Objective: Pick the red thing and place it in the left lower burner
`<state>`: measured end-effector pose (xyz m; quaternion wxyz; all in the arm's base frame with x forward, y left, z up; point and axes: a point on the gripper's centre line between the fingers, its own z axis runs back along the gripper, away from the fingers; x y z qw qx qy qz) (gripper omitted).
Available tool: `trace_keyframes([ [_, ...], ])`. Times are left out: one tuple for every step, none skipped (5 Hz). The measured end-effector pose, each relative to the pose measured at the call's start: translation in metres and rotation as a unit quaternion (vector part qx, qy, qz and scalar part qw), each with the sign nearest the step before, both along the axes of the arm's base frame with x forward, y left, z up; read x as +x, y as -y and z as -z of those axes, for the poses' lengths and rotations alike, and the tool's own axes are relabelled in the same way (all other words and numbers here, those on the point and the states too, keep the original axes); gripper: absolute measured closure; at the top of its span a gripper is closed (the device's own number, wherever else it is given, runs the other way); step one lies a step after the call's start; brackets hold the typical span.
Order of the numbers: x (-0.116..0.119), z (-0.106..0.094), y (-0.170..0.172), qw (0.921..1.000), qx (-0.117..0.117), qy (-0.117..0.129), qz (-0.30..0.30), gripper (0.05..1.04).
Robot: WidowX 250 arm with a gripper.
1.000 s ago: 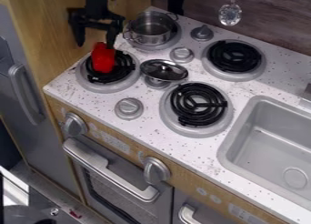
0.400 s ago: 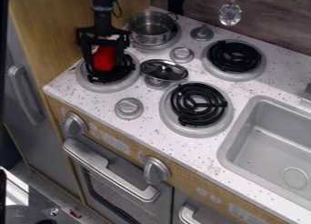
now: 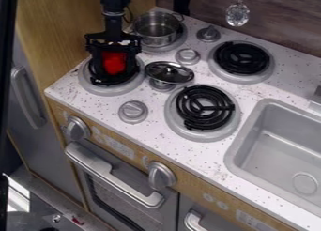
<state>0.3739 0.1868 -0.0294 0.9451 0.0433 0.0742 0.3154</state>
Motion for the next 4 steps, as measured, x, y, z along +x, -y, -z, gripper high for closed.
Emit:
trace_keyframes([
  [-0.001, 0.002, 0.001, 0.9998, 0.010, 0.014, 0.007, 0.255],
  [-0.003, -0.007, 0.007, 0.9992, 0.023, 0.024, 0.024, 0.256],
  [-0.001, -0.034, 0.033, 0.9950, 0.032, 0.054, 0.077, 0.256],
  [-0.018, -0.043, 0.071, 0.9866, 0.037, 0.052, 0.150, 0.256],
])
